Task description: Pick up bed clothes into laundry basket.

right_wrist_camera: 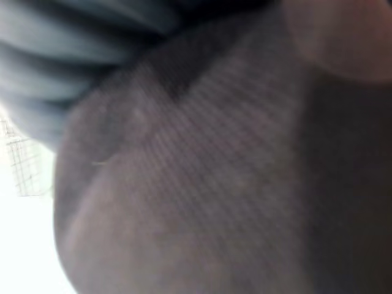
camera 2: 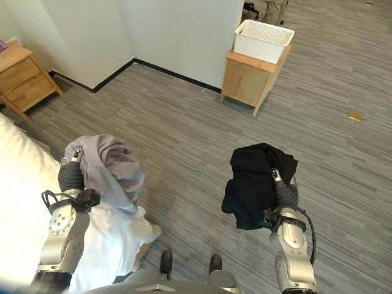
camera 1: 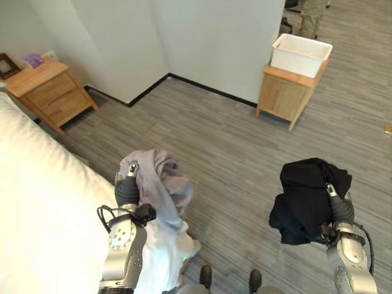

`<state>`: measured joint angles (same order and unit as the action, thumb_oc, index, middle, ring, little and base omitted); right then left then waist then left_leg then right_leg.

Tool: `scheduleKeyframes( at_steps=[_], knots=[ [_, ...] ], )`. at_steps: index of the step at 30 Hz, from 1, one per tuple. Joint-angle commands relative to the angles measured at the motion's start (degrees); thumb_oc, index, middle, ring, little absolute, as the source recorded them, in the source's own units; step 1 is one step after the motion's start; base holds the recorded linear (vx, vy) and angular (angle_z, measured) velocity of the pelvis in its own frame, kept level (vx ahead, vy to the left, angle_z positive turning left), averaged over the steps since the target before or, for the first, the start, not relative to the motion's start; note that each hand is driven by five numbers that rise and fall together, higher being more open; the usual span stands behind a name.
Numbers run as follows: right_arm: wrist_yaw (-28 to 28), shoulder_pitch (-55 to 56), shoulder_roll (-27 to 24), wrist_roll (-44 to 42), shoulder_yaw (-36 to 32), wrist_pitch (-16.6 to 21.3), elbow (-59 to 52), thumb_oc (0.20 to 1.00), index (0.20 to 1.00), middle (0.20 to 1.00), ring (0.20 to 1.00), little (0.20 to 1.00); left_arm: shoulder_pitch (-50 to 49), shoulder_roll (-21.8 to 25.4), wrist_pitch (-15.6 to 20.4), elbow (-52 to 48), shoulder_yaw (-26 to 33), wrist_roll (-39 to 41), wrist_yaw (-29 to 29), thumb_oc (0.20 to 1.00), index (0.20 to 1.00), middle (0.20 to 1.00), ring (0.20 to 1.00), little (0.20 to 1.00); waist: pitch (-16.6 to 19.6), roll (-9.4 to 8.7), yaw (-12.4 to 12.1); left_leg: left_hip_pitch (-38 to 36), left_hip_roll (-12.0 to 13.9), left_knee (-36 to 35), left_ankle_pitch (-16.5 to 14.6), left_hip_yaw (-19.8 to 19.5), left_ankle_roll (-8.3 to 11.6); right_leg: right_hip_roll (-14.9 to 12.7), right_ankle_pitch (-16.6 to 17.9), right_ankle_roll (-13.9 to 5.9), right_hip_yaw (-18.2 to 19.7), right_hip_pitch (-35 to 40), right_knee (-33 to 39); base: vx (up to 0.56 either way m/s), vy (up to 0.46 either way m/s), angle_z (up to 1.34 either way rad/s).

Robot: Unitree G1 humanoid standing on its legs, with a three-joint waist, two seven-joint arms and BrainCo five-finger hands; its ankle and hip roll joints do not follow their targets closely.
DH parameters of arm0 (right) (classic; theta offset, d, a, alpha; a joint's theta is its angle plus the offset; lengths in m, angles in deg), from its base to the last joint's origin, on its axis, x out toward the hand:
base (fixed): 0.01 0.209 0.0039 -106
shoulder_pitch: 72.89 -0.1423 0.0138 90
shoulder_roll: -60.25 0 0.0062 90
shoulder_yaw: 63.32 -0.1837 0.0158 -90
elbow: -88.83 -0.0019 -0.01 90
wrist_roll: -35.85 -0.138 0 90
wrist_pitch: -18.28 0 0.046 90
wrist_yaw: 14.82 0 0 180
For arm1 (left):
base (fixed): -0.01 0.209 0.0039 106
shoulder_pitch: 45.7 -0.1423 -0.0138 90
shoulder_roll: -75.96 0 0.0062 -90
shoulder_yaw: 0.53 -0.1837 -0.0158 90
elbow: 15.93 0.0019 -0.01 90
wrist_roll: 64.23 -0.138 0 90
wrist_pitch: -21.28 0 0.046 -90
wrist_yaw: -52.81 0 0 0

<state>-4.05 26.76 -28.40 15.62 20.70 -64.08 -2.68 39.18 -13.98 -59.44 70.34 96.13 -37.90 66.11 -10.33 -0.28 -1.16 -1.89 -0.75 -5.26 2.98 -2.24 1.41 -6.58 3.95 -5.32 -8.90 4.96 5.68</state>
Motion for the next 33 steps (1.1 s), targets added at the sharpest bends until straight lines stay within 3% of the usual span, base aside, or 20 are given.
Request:
scheduleKeyframes(
  at_steps=[1,4,5,6,8,9,11,12,13,16,18,20,21,22,23,24,25,29,32,33],
  knots=[
    [0.09,-3.25,-1.30,1.51,-1.73,3.41,-3.82,0.200,0.200,0.200,0.200,0.200,0.71,3.14,4.21,-1.74,4.04,-1.35,1.80,0.200,0.200,0.200,0.200,0.200,3.13,0.65,-1.07,-0.84,0.40,2.02,-3.03,0.43,-0.16,-3.81,-7.16,-3.29,1.43,-1.64,-11.76,0.06,0.176,0.01],
    [-0.08,-4.49,-1.29,2.40,-1.15,3.42,-3.77,0.200,0.200,0.200,0.200,0.200,-0.28,4.10,4.31,-1.04,6.51,-2.32,2.78,0.200,0.200,0.200,0.200,0.200,0.43,1.91,-1.49,-1.74,1.06,2.36,-4.04,3.02,-1.99,-5.59,-2.18,-4.72,-0.48,-10.07,-27.77,0.00,0.152,-0.22],
    [-0.08,-4.50,-1.31,2.42,-1.09,3.39,-3.82,0.200,0.200,0.200,0.200,0.200,-0.31,4.06,4.30,-1.06,6.58,-2.33,2.78,0.200,0.200,0.200,0.200,0.200,0.42,1.82,-1.63,-1.72,0.95,2.36,-4.08,3.23,-2.04,-5.72,-2.40,-4.78,-0.13,-10.56,-28.46,0.12,0.153,-0.82],
    [-0.71,-3.97,-1.13,2.77,-1.25,3.12,-3.90,0.200,0.200,0.200,0.200,0.200,-0.62,4.15,4.54,-0.85,6.93,-2.98,3.02,0.200,0.200,0.200,0.200,0.200,-1.03,2.37,-0.29,-3.72,1.67,2.20,-4.48,2.80,-2.38,-2.64,-1.40,-5.25,0.59,-15.78,-33.53,0.15,0.102,-0.75],
    [-0.59,-3.34,-0.78,1.94,-2.31,3.52,-3.80,0.200,0.200,0.200,0.200,0.200,0.32,4.32,4.74,-0.56,6.96,-3.55,3.14,0.200,0.200,0.200,0.200,0.200,-1.37,1.83,1.28,-5.20,1.38,1.58,-5.07,1.77,-2.01,1.44,-3.57,-4.16,1.34,-19.08,-29.07,0.27,0.017,-0.21],
    [-0.45,-2.82,-0.70,1.44,-2.77,3.81,-3.84,0.200,0.200,0.200,0.200,0.200,0.44,4.43,4.69,-0.81,6.98,-3.53,3.03,0.200,0.200,0.200,0.200,0.200,-1.15,1.74,1.73,-5.71,1.59,1.20,-5.55,1.34,-1.70,2.02,-3.92,-3.72,0.78,-18.37,-25.11,0.32,-0.109,0.23],
    [0.82,-3.06,-0.73,0.17,-3.17,4.54,-3.09,0.200,0.200,0.200,0.200,0.200,1.77,4.71,4.71,-0.88,6.81,-3.13,3.32,0.200,0.200,0.200,0.200,0.200,-0.99,1.15,2.52,-7.11,2.12,0.74,-7.39,0.68,-0.28,-0.05,-1.55,-3.40,1.10,-18.73,-13.54,0.35,-0.177,0.32],
    [0.84,-3.17,-0.75,0.15,-3.16,4.62,-2.97,0.200,0.200,0.200,0.200,0.200,1.85,4.74,4.74,-0.80,6.82,-3.11,3.33,0.200,0.200,0.200,0.200,0.200,-1.00,1.29,2.51,-7.12,2.29,0.78,-7.49,0.69,-0.26,0.16,-1.19,-3.41,1.01,-18.37,-12.85,0.45,-0.256,0.16],
    [1.30,-4.19,-0.73,0.46,-2.57,4.85,-3.09,0.200,0.200,0.200,0.200,0.200,2.56,4.92,5.12,-0.60,6.62,-3.25,3.46,0.200,0.200,0.200,0.200,0.200,-0.78,1.41,2.85,-9.33,4.09,0.76,-8.91,1.02,1.19,-3.05,2.02,-4.92,-0.56,-20.73,-7.78,0.27,-0.144,0.09],
    [1.24,-4.69,-0.99,0.83,-1.96,4.79,-3.77,0.200,0.200,0.200,0.200,0.200,2.61,4.94,5.53,-0.28,6.21,-3.19,3.31,0.200,0.200,0.200,0.200,0.200,-0.32,1.37,3.14,-11.76,5.27,1.44,-10.65,1.19,2.12,-4.44,3.46,-5.62,-1.74,-20.19,-7.81,0.36,-0.171,-0.01],
    [0.84,-6.25,-1.22,1.01,-0.68,5.02,-3.20,0.200,0.200,0.200,0.200,0.200,2.13,4.64,5.53,-0.23,6.45,-3.55,3.37,0.200,0.200,0.200,0.200,0.200,0.67,1.12,2.38,-13.51,5.92,3.26,-10.77,2.43,2.77,-5.65,4.66,-5.32,-7.05,-19.00,-9.28,0.36,-0.180,-0.03],
    [0.44,-6.62,-1.49,0.90,-0.24,4.77,-2.75,0.200,0.200,0.200,0.200,0.200,1.33,4.22,5.12,-0.26,6.84,-3.63,3.09,0.200,0.200,0.200,0.200,0.200,1.29,1.36,2.42,-13.79,7.16,5.19,-9.83,2.94,3.51,-5.06,3.56,-4.75,-8.60,-18.53,-10.22,0.33,-0.204,-0.45],
    [0.32,-7.55,-2.32,0.45,0.72,4.46,-1.53,0.200,0.200,0.200,0.200,0.200,0.88,3.33,5.41,-0.09,7.04,-2.06,3.09,0.200,0.200,0.200,0.200,0.200,1.89,2.17,2.04,-12.67,9.28,12.10,-4.12,4.26,5.25,-2.80,2.02,-3.15,-10.37,-16.50,-11.29,0.42,-0.281,-0.55],
    [0.33,-8.20,-2.84,-0.09,0.88,4.66,-1.25,0.200,0.200,0.200,0.200,0.200,1.09,2.88,5.74,-0.10,7.10,-0.62,2.88,0.200,0.200,0.200,0.200,0.200,1.87,1.88,1.89,-10.38,9.70,18.87,-0.57,3.61,5.79,-2.14,1.12,-1.98,-10.88,-15.27,-11.12,0.57,-0.406,-0.37],
    [0.16,-8.63,-3.63,-0.78,1.04,4.85,-0.70,0.200,0.200,0.200,0.200,0.200,1.16,2.58,5.91,-0.06,6.98,0.89,2.18,0.200,0.200,0.200,0.200,0.200,1.54,1.23,1.65,-7.69,10.05,26.61,2.72,3.68,5.94,-1.29,-0.34,-0.42,-11.06,-13.32,-10.52,0.57,-0.536,-0.39],
    [0.16,-8.50,-4.66,-1.67,0.88,4.99,-0.76,0.200,0.200,0.200,0.200,0.200,1.82,2.66,5.62,-0.35,5.99,1.64,1.16,0.200,0.200,0.200,0.200,0.200,0.02,-0.51,0.45,-2.17,10.50,39.68,5.99,4.82,6.12,-0.24,-2.84,2.35,-10.70,-8.92,-8.94,0.71,-0.619,-0.48],
    [0.65,-7.63,-5.55,-1.95,-0.05,4.80,-0.33,0.200,0.200,0.200,0.200,0.200,2.97,2.38,5.59,-0.74,5.01,2.62,1.18,0.200,0.200,0.200,0.200,0.200,-1.63,-1.47,-1.28,2.24,9.01,45.31,4.17,4.31,5.61,0.61,-4.86,3.53,-9.21,-4.61,-7.20,0.55,-0.484,-0.51],
    [1.32,-7.00,-5.84,-2.51,-1.15,4.58,-0.82,0.200,0.200,0.200,0.200,0.200,4.19,1.39,5.47,-0.98,3.31,4.39,0.55,0.200,0.200,0.200,0.200,0.200,-2.64,-2.15,-2.91,12.42,6.94,40.56,1.97,4.87,4.83,0.29,-5.94,2.42,-7.69,0.48,-4.16,0.40,-0.128,-0.16],
    [1.03,-6.81,-5.14,-2.91,-1.12,5.18,-0.02,0.200,0.200,0.200,0.200,0.200,3.17,1.30,5.48,-0.81,2.70,3.92,-0.17,0.200,0.200,0.200,0.200,0.200,-1.72,-0.84,-4.96,15.71,7.50,24.20,2.52,6.10,4.48,1.55,-7.57,1.17,-6.92,3.55,-2.54,0.48,0.018,-0.35],
    [1.02,-6.74,-5.19,-2.93,-1.13,5.25,0.08,0.200,0.200,0.200,0.200,0.200,3.07,1.26,5.50,-0.81,2.63,3.90,-0.19,0.200,0.200,0.200,0.200,0.200,-1.82,-1.14,-5.21,14.70,7.20,22.95,2.89,6.53,4.49,1.19,-7.68,1.11,-6.70,3.84,-2.48,0.60,0.082,-0.42]
  ],
)
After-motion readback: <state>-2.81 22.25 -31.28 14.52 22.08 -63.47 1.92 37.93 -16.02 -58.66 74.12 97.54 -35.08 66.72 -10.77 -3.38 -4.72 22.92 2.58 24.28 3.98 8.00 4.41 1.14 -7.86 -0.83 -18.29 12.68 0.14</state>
